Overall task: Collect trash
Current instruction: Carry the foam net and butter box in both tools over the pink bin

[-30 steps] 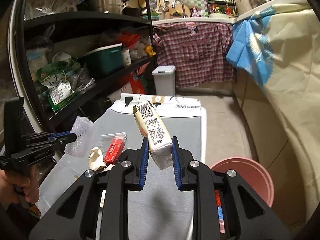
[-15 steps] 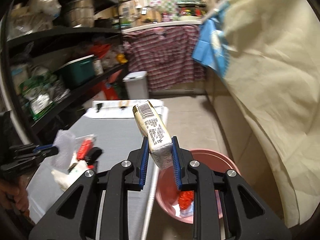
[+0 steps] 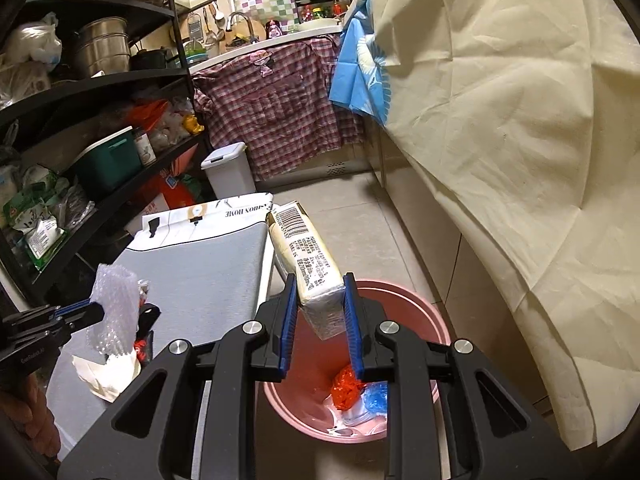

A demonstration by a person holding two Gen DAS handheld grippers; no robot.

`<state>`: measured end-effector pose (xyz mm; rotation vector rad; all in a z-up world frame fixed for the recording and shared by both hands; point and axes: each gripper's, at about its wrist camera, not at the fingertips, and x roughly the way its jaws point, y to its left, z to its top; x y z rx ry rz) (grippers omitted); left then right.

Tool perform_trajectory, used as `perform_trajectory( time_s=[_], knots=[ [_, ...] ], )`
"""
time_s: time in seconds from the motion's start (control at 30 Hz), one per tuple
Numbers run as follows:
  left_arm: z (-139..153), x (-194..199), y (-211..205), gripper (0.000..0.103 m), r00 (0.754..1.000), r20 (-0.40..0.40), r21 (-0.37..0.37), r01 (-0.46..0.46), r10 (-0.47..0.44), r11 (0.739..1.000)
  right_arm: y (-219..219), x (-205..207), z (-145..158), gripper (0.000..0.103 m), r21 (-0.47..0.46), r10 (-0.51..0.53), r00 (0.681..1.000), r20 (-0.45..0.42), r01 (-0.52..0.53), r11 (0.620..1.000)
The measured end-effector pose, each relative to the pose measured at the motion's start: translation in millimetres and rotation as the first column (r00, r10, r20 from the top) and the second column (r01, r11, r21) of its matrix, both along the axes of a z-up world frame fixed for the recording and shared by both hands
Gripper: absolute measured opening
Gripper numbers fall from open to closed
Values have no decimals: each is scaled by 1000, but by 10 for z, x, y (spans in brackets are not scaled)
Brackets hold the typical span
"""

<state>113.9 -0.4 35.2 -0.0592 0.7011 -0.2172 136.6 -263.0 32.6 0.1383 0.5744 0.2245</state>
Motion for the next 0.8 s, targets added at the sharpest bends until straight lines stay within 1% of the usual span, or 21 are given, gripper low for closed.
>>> perform_trajectory(
  time_s=[0.27,0.47,0.8],
  knots=[
    [-24,239,-444,10,998,-4,13,57,-57,998,-54,113,-44,23,2,-42,999,-15,42,999],
    [-49,399,-699,10,995,-10,16,98,-98,995,-96,179,-85,23,-2,-62,998,-30,62,998],
    [-161,608,-933,10,990,-37,26,135,-134,990,-123,278,-134,23,7,-83,995,-53,84,996]
  ],
)
